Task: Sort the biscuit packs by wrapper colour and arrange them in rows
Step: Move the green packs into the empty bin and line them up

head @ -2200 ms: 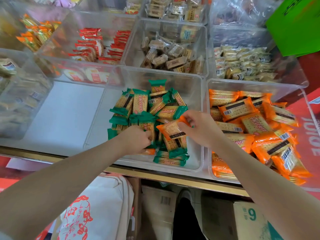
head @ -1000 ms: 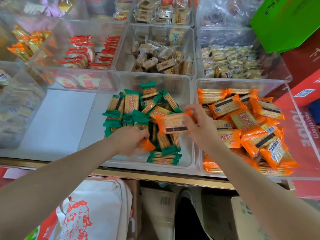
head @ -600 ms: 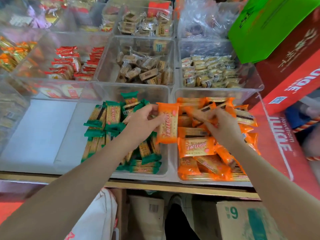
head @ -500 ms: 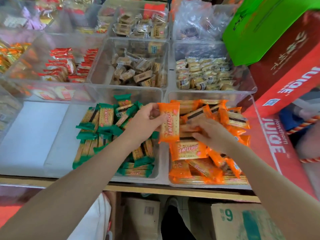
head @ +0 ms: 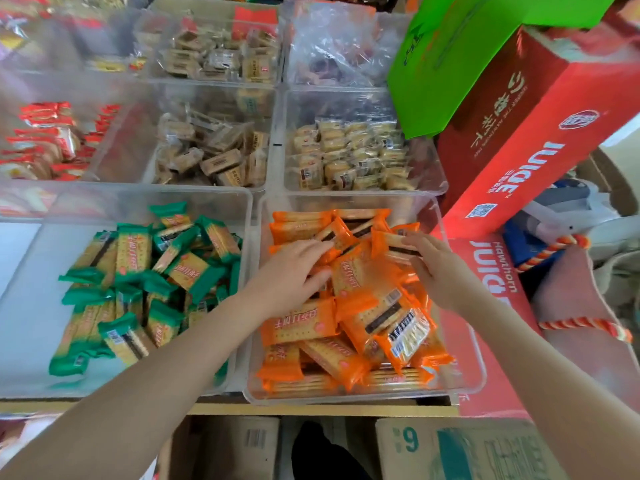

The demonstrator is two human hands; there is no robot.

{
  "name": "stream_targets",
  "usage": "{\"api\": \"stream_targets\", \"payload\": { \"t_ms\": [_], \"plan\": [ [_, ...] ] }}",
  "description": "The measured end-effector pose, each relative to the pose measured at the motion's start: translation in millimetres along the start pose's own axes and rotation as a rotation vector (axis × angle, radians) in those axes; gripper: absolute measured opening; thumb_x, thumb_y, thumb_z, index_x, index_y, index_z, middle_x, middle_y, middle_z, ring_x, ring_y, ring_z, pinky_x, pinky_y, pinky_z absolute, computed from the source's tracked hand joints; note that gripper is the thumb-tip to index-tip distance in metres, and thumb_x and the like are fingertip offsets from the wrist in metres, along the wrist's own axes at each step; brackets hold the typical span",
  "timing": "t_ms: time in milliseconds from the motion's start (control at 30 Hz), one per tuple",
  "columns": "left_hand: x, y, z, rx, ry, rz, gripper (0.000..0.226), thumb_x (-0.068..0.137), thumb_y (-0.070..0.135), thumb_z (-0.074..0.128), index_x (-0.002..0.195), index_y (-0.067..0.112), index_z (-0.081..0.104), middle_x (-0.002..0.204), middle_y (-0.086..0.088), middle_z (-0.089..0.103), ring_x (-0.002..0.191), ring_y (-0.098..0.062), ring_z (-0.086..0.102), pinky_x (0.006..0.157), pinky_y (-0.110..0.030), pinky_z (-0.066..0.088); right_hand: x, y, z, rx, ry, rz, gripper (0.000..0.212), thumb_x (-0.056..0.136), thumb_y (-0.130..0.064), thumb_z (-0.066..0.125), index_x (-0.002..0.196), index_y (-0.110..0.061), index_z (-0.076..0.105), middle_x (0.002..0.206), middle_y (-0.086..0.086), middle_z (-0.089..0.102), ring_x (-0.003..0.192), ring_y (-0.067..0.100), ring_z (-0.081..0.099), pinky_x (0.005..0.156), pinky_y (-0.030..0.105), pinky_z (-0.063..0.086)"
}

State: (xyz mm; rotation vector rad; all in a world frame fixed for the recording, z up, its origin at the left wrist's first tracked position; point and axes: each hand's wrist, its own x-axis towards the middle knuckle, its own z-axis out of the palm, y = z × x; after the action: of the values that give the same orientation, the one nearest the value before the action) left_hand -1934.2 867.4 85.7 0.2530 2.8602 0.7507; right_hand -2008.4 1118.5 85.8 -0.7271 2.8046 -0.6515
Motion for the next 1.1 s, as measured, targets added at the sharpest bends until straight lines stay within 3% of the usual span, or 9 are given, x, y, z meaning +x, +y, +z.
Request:
{"api": "stream_targets", "payload": {
  "t_ms": [100, 233, 333, 467, 633, 767, 900, 1000, 1100],
  "plan": [
    [-8.2, 23.0, 5.8, 0.082, -0.097, 0.118, 0.074, 0.088, 0.057, 0.046, 0.148, 0.027, 0.016, 0.154, 0.006, 0.014, 0.14, -0.01, 0.011, 0.112, -0.026, 0.009, 5.1, 4.5, -0.5, -0.014, -0.208, -0.009, 0.059, 0.093, -0.044, 0.045, 0.139, -0.009, 0.037, 0.144, 0.01, 0.037, 0.133, 0.027, 0.035, 0.103, 0.033, 0.028],
    [-1.3, 36.6, 21.0, 0.297, -0.168, 0.152, 0.089, 0.077, 0.069, 0.049, 0.148, 0.035, 0.007, 0.156, 0.002, 0.002, 0.141, -0.017, 0.0, 0.114, -0.036, 0.01, 3.3, 1.1, 3.7, -0.036, -0.352, -0.158, 0.114, 0.057, -0.095, 0.025, 0.147, -0.025, 0.023, 0.156, -0.001, 0.013, 0.143, 0.018, 0.011, 0.116, 0.04, 0.016],
    [5.8, 33.9, 26.0, 0.419, -0.149, 0.148, 0.084, 0.079, 0.068, 0.049, 0.147, 0.034, 0.014, 0.156, -0.002, 0.002, 0.141, -0.022, 0.0, 0.113, -0.039, 0.015, -4.9, -3.3, 8.2, -0.243, -0.362, -0.3, 0.105, 0.052, -0.086, 0.041, 0.141, -0.03, 0.035, 0.155, -0.001, 0.015, 0.142, 0.022, 0.014, 0.113, 0.042, 0.02],
    [12.9, 26.8, 16.2, 0.393, -0.07, 0.133, 0.075, 0.077, 0.062, 0.057, 0.139, 0.027, 0.036, 0.152, -0.002, 0.022, 0.139, -0.022, 0.015, 0.112, -0.042, 0.023, -4.3, 4.4, 17.3, -0.36, -0.248, -0.446, 0.081, 0.06, -0.075, 0.044, 0.109, -0.014, 0.063, 0.118, 0.004, 0.062, 0.123, 0.032, 0.049, 0.095, 0.047, 0.046],
    [15.1, 9.2, -7.9, 0.201, 0.147, -0.042, 0.052, 0.084, 0.032, 0.063, 0.132, 0.02, 0.046, 0.141, 0.001, 0.038, 0.127, -0.018, 0.039, 0.094, -0.031, 0.041, 13.4, 14.8, 5.9, -0.186, -0.037, -0.263, 0.064, 0.066, -0.051, 0.072, 0.111, -0.006, 0.06, 0.108, 0.011, 0.061, 0.102, 0.034, 0.059, 0.086, 0.042, 0.047],
    [15.8, -2.0, -12.7, 0.152, 0.171, -0.172, 0.062, 0.084, 0.028, 0.065, 0.137, 0.019, 0.035, 0.14, -0.003, 0.04, 0.123, -0.024, 0.044, 0.094, -0.037, 0.042, 34.5, 16.3, 2.6, -0.233, -0.019, -0.119, 0.072, 0.069, -0.041, 0.077, 0.127, -0.007, 0.051, 0.119, 0.014, 0.054, 0.112, 0.037, 0.049, 0.096, 0.044, 0.037],
    [5.2, 13.0, 1.6, 0.377, 0.311, 0.169, 0.059, 0.076, 0.022, 0.069, 0.129, 0.008, 0.046, 0.132, -0.017, 0.049, 0.118, -0.033, 0.049, 0.096, -0.044, 0.042, 30.2, 4.0, 11.9, -0.296, 0.048, -0.206, 0.077, 0.075, -0.042, 0.072, 0.137, -0.007, 0.042, 0.138, 0.014, 0.044, 0.13, 0.036, 0.037, 0.106, 0.047, 0.029],
    [-8.3, 19.5, 23.0, 0.414, 0.142, 0.396, 0.039, 0.08, 0.036, 0.06, 0.109, 0.01, 0.064, 0.114, -0.012, 0.062, 0.107, -0.028, 0.059, 0.097, -0.042, 0.042, 10.8, -4.8, 22.0, -0.271, 0.044, -0.469, 0.059, 0.08, -0.037, 0.065, 0.129, -0.009, 0.052, 0.134, 0.012, 0.05, 0.126, 0.033, 0.044, 0.103, 0.045, 0.036],
    [-18.3, 15.1, 35.3, 0.478, -0.032, 0.334, 0.058, 0.07, 0.058, 0.066, 0.106, 0.013, 0.067, 0.105, -0.004, 0.067, 0.096, -0.021, 0.064, 0.098, -0.034, 0.029, -5.4, -9.9, 34.8, -0.363, -0.047, -0.607, 0.057, 0.07, -0.041, 0.074, 0.117, -0.012, 0.061, 0.133, 0.013, 0.052, 0.124, 0.033, 0.049, 0.1, 0.048, 0.04]
  ]
}}
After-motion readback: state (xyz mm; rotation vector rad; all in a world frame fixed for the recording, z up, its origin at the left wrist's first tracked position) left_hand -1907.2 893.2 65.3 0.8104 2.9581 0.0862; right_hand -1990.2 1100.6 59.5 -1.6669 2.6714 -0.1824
